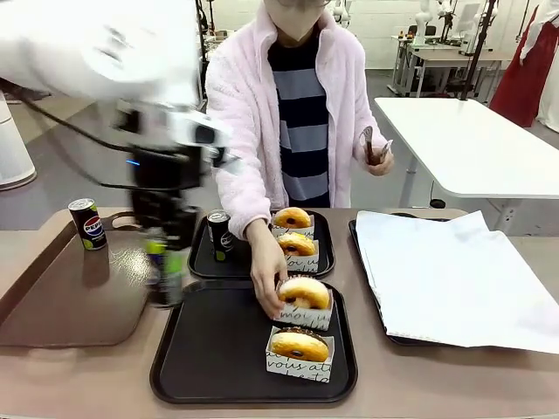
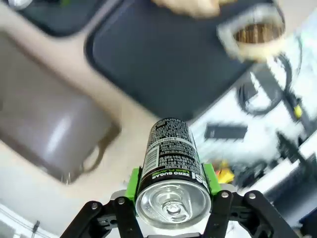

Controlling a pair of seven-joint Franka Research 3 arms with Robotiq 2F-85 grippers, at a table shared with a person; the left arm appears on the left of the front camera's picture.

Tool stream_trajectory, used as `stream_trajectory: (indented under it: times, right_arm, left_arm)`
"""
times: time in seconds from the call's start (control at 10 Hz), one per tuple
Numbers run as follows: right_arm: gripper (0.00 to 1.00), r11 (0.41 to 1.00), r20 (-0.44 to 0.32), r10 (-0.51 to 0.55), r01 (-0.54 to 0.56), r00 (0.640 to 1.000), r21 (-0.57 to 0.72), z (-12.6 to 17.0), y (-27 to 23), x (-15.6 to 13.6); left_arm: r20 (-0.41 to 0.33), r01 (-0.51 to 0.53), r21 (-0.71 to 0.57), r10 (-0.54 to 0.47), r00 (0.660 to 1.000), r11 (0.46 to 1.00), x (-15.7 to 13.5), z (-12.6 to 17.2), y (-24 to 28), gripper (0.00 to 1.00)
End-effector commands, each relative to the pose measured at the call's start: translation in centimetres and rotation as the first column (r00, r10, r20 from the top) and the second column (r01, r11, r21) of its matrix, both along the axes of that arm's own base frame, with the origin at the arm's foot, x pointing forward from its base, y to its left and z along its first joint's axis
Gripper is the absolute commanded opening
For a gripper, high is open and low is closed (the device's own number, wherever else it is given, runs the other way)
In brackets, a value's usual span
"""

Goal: Set up donuts and drinks on trays.
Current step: Pick up one Pepsi coke from the Handle tray and place it on the Flat Tray without a Pepsi coke.

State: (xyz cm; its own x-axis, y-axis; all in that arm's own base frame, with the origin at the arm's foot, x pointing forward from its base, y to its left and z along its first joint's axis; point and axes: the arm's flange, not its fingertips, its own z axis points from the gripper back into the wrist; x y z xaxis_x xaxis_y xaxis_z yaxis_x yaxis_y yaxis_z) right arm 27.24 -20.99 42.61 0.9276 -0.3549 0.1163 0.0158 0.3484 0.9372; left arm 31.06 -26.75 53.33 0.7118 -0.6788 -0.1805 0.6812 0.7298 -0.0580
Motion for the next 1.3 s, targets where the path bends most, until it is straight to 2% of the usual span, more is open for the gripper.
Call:
stream_trajectory:
  times: [0.0,0.1,0.3,0.4,0.5,0.6,0.9,1.2]
  right_arm:
    - [1.00,1.000,0.012,0.003,-0.003,1.000,0.010,0.0,-0.1,0.0]
    - [1.00,1.000,0.012,0.003,-0.003,1.000,0.010,0.0,-0.1,0.0]
    - [1.00,1.000,0.012,0.003,-0.003,1.000,0.010,0.0,-0.1,0.0]
    - [1.00,1.000,0.012,0.003,-0.003,1.000,0.010,0.0,-0.1,0.0]
    - [1.00,1.000,0.012,0.003,-0.003,1.000,0.010,0.0,-0.1,0.0]
    - [1.00,1.000,0.012,0.003,-0.003,1.000,0.010,0.0,-0.1,0.0]
    - [1.00,1.000,0.012,0.003,-0.003,1.000,0.010,0.0,-0.1,0.0]
    - [1.00,1.000,0.012,0.003,-0.003,1.000,0.010,0.0,-0.1,0.0]
  left_arm:
    - [0.072,0.001,0.010,-0.001,0.997,1.000,-4.2,2.0,5.5,0.59]
    - [0.043,-0.031,-0.011,0.031,0.999,0.999,-3.1,1.6,5.7,0.59]
    - [0.061,-0.035,-0.024,0.037,0.997,0.999,-2.6,1.5,5.2,0.59]
    - [0.096,-0.063,-0.039,0.067,0.993,0.997,-2.1,1.4,4.9,0.59]
    - [0.204,-0.197,-0.059,0.205,0.957,0.979,-0.1,0.7,3.5,0.59]
    - [0.234,-0.220,-0.075,0.232,0.944,0.973,1.8,-0.5,1.8,0.59]
    - [0.244,-0.235,-0.052,0.240,0.939,0.971,5.0,-5.4,-2.5,0.59]
    - [0.222,-0.260,-0.108,0.278,0.935,0.960,6.3,-8.0,-4.2,0.59]
